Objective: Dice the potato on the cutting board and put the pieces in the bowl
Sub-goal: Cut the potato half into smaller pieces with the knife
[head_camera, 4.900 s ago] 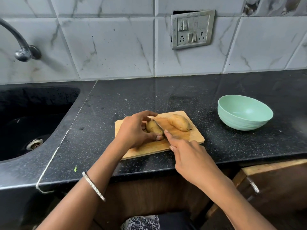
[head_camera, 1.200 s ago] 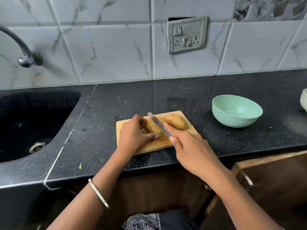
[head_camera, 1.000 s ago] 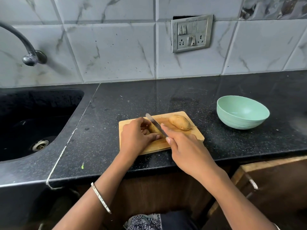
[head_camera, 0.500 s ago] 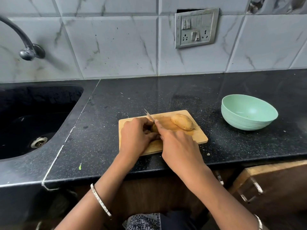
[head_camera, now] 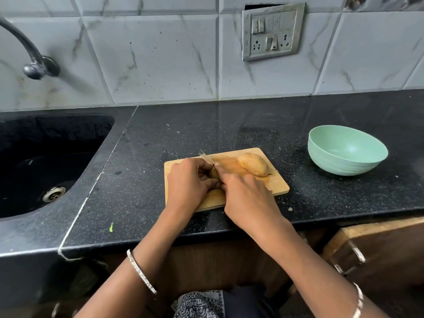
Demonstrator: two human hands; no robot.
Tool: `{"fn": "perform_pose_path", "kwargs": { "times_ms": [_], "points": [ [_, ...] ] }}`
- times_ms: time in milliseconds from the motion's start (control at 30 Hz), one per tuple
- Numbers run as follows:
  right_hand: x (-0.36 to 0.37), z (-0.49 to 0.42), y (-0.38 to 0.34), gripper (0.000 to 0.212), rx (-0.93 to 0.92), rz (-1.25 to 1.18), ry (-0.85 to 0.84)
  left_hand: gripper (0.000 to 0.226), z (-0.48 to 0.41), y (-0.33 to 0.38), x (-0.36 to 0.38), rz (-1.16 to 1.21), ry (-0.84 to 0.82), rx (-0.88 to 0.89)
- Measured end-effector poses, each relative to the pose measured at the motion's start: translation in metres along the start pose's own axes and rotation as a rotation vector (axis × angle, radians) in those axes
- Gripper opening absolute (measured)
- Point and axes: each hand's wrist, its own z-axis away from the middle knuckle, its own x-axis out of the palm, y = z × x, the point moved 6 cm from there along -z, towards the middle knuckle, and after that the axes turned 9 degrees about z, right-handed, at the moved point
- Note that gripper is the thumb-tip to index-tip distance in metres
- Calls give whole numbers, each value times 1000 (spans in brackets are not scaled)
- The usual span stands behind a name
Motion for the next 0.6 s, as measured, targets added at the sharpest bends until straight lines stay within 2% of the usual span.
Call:
{"fn": "perform_pose_path", "kwargs": {
  "times_ms": [100,267,433,600],
  "points": [
    [1,4,2,65,-8,13,-20,26,0,1,0,0,5,-3],
    [5,27,9,67,-4,12,-47,40,-1,0,-3,26,-2,-24],
    [5,24,10,69,6,-3,-53,44,-1,-2,-3,65,-19,-60],
    [-4,42,16,56,-6,-65,-26,46,2,-2,-4,115,-21,-86]
  ]
}}
